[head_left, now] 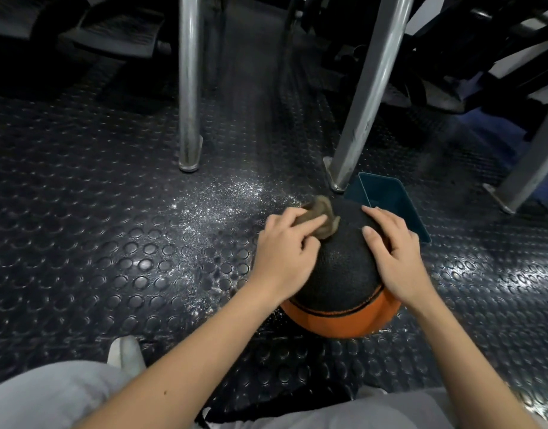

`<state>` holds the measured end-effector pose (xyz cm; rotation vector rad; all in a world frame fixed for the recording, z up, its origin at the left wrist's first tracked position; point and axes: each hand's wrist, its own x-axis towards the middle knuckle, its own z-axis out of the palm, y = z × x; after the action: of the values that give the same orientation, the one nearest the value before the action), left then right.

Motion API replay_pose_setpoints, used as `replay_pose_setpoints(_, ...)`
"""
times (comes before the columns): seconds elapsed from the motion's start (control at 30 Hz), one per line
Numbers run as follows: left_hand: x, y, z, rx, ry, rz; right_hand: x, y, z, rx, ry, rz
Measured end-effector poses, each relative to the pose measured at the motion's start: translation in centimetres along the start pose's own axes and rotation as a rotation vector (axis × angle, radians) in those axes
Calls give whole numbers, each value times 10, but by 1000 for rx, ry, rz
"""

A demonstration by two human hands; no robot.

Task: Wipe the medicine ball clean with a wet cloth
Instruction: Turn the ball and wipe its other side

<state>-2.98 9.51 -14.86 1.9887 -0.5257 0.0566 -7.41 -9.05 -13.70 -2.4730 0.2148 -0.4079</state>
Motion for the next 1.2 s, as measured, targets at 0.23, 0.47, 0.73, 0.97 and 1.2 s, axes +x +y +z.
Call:
replay_pose_setpoints(0.23, 9, -14, -7, 71, -48, -49, -3, -10, 6, -34, -5, -6)
replay_pose_setpoints(0.47, 20, -21, -19, -111, 23, -257, -19, -34, 16, -136, 18, -55)
replay_pose_setpoints(0.73, 17, -11, -23, 28, -86, -155, -17, -32, 10, -150, 14, -52)
replay_pose_setpoints(0.97, 23, -25, -31, -232, -51, -452, -14, -33, 13, -16, 44, -47)
replay_pose_setpoints(1.2, 9, 25, -21, 116, -172, 21, -5, -24, 10, -67, 1, -30)
